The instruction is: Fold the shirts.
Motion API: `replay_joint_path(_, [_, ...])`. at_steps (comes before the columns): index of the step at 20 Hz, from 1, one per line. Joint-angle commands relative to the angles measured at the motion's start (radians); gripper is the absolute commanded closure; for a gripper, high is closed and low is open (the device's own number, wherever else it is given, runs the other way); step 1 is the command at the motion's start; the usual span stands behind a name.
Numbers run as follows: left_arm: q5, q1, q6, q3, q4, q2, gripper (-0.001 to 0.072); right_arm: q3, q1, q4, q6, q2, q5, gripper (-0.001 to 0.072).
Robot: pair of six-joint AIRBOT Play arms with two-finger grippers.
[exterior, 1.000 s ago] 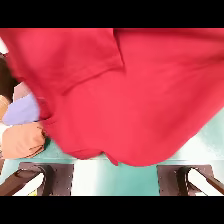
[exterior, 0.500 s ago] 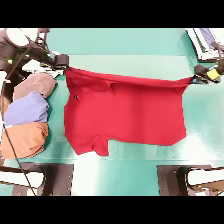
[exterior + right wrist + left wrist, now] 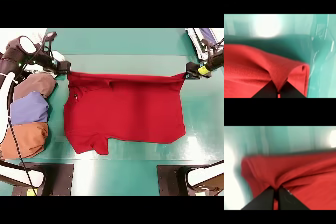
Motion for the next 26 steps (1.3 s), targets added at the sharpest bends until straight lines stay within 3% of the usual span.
replay_joint_path(1, [-0.048, 0.007, 0.034, -0.106, -0.006, -0.003, 0.0681, -0.178, 0.008, -0.003, -0.009, 0.06, -0.051, 0.0699])
replay_joint_path(5, [0.008, 0.007, -0.007, -0.211, -0.004, -0.003, 0.0679, -0.364, 0.01, 0.021, -0.008, 0.109, -0.145, 0.0696])
replay_joint_path(6, [0.004, 0.007, -0.048, -0.212, 0.002, -0.002, 0.0669, -0.387, 0.01, 0.047, -0.007, 0.114, -0.147, 0.0613])
replay_joint_path(7, [0.0, 0.007, -0.068, -0.212, 0.001, -0.001, 0.0438, -0.392, 0.01, 0.071, -0.006, 0.112, -0.14, 0.0348])
replay_joint_path(8, [-0.019, 0.007, -0.08, -0.211, 0.001, 0.002, 0.0229, -0.392, 0.009, 0.08, -0.005, 0.116, -0.13, 0.0306])
replay_joint_path(13, [-0.171, 0.007, -0.08, -0.272, 0.099, 0.15, 0.022, -0.396, 0.005, 0.002, -0.008, 0.252, -0.031, 0.0306])
replay_joint_path(17, [-0.141, 0.007, -0.123, -0.602, 0.114, 0.423, 0.022, -0.396, 0.005, -0.001, -0.009, 0.389, 0.064, 0.0306])
replay_joint_path(21, [-0.142, 0.007, -0.17, -0.975, 0.01, 0.668, 0.022, -0.396, 0.005, -0.001, -0.009, 0.488, 0.066, 0.0306])
replay_joint_path(26, [-0.078, 0.007, -0.21, -1.211, -0.134, 0.805, 0.022, -0.396, 0.005, -0.001, -0.009, 0.527, 0.068, 0.0306])
